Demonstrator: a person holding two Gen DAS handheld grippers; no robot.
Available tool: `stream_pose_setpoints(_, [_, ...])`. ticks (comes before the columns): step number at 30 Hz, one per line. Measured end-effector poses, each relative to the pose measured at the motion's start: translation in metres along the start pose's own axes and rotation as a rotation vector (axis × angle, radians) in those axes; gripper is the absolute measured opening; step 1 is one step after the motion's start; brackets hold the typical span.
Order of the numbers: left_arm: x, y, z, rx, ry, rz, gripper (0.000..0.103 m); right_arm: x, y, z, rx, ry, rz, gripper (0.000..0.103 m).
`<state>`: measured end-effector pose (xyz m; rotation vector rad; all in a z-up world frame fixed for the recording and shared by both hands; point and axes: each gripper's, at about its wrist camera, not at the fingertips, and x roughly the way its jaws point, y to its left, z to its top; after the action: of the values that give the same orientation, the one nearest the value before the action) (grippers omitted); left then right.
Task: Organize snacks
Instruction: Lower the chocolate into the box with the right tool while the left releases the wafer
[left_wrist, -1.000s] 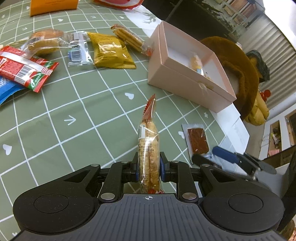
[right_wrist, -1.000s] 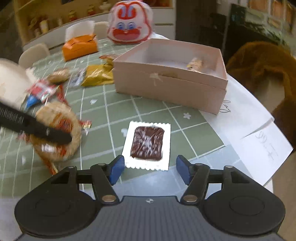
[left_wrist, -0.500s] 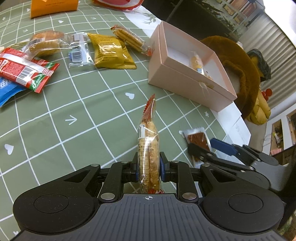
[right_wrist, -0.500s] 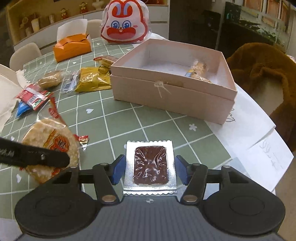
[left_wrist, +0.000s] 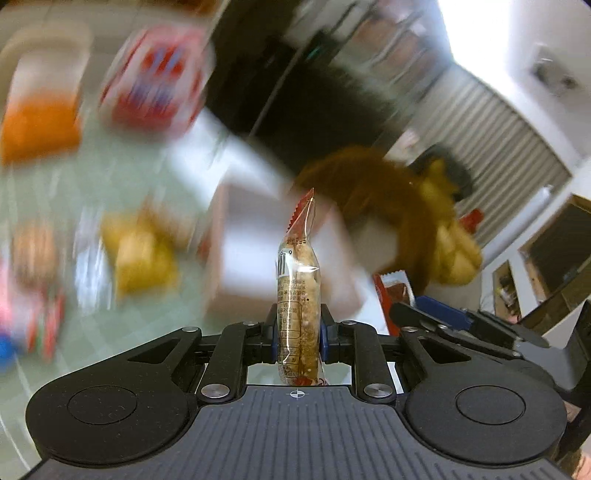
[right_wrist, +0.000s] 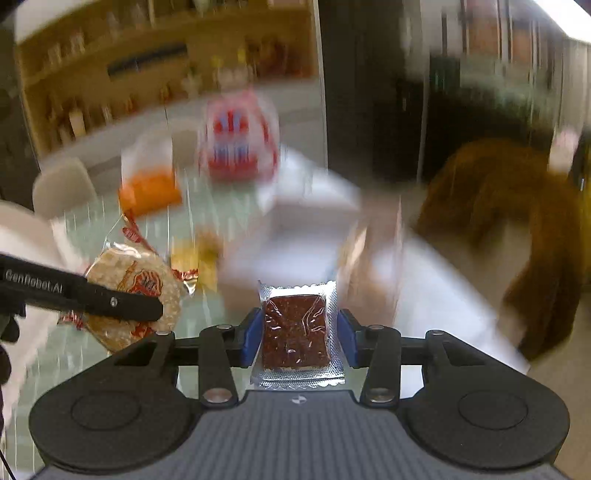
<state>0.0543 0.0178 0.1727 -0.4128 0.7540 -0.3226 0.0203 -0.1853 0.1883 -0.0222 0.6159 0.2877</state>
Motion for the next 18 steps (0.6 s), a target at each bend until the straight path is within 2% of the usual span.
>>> stream_pose_setpoints(3, [0.001, -0.016, 0.057, 0.044, -0.055, -0.046, 0.023, -0.011, -0.010, 0.056, -0.009, -0.091, -0.007, 0.043])
stream_pose_setpoints(5, [0.015, -0.021, 0.081, 0.059, -0.059, -0.057, 0.023, -0.009, -0.017, 0.086, -0.007, -0.125, -0.017, 0.043])
stream_pose_setpoints(9, [0.063, -0.012, 0.105, 0.017, 0.006, -0.072, 0.023, 0.008, -0.029, 0.119, 0.005, -0.134, -0.068, 0.043])
stream_pose_setpoints(12, [0.111, 0.007, 0.100, -0.058, 0.070, -0.142, 0.023, 0.027, -0.036, 0.121, 0.023, -0.097, -0.088, 0.044])
stream_pose_setpoints(14, [0.145, 0.027, 0.096, -0.123, 0.078, -0.174, 0.026, 0.047, -0.038, 0.117, 0.038, -0.038, -0.108, 0.044])
stream_pose_setpoints(16, [0.192, 0.050, 0.091, -0.159, 0.117, -0.137, 0.027, 0.069, -0.038, 0.112, 0.038, 0.027, -0.126, 0.043])
stream_pose_setpoints(17, [0.211, 0.060, 0.088, -0.182, 0.155, -0.100, 0.027, 0.080, -0.038, 0.110, 0.037, 0.066, -0.140, 0.043])
stream_pose_setpoints(18, [0.221, 0.069, 0.085, -0.203, 0.161, -0.091, 0.027, 0.091, -0.037, 0.108, 0.036, 0.099, -0.151, 0.043])
